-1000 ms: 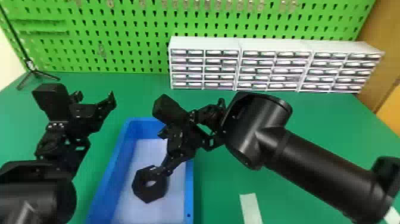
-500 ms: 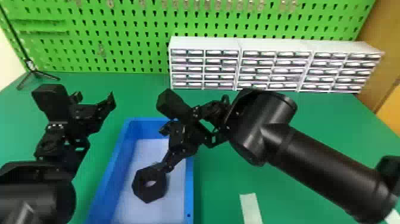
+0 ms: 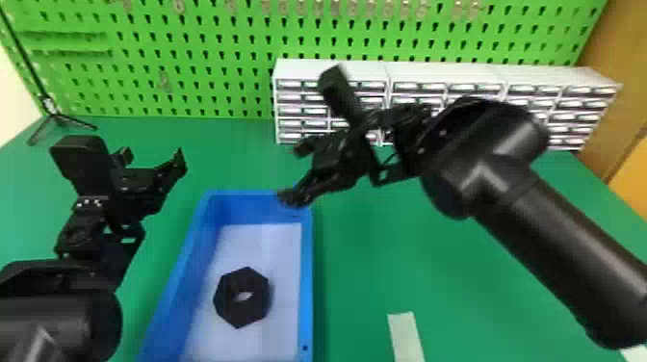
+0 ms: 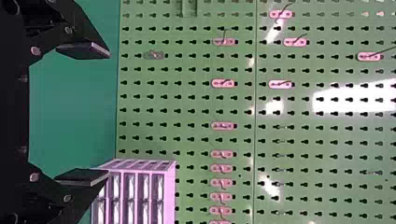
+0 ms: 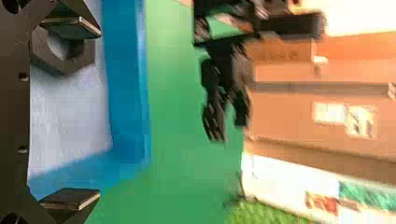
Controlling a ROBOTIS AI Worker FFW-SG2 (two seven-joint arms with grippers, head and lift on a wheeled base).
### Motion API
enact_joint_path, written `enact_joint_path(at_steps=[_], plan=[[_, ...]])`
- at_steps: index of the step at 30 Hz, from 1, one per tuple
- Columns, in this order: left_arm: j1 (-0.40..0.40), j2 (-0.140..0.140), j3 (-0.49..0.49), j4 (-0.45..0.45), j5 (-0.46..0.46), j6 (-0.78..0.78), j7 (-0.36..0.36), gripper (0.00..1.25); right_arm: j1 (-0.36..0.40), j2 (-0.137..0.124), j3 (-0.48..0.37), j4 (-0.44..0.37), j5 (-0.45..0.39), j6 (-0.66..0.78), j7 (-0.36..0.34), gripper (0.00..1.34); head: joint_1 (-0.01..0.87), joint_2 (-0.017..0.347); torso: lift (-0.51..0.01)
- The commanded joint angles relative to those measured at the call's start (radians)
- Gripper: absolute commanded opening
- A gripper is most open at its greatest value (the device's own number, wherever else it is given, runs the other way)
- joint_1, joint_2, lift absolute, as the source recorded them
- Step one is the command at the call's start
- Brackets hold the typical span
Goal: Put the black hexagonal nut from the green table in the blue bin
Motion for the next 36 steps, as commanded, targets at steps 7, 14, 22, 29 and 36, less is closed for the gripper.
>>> enact_joint_path(at_steps=[7, 14, 22, 29, 36], plan=[[0.003, 0.0, 0.0, 0.0, 0.002, 0.0, 0.0, 0.89, 0.082, 0.055, -0.305, 0.0, 0.091, 0.019, -0.004, 1.23, 0.686, 0.028, -0.096], [0.009, 0.0, 0.008, -0.008, 0.003, 0.0, 0.0, 0.89, 0.127, 0.097, -0.422, -0.005, 0.094, 0.023, -0.073, 1.23, 0.686, 0.028, -0.096], [0.01, 0.0, 0.007, -0.009, 0.009, 0.0, -0.001, 0.89, 0.219, 0.152, -0.564, -0.048, 0.137, 0.017, -0.195, 1.23, 0.686, 0.028, -0.096], [0.012, 0.0, 0.004, -0.011, 0.017, 0.0, 0.0, 0.89, 0.308, 0.201, -0.663, -0.066, 0.186, -0.004, -0.29, 1.23, 0.686, 0.028, -0.096], [0.016, -0.002, 0.004, -0.011, 0.02, -0.002, 0.0, 0.89, 0.374, 0.226, -0.701, -0.069, 0.185, -0.069, -0.385, 1.23, 0.686, 0.028, -0.096]])
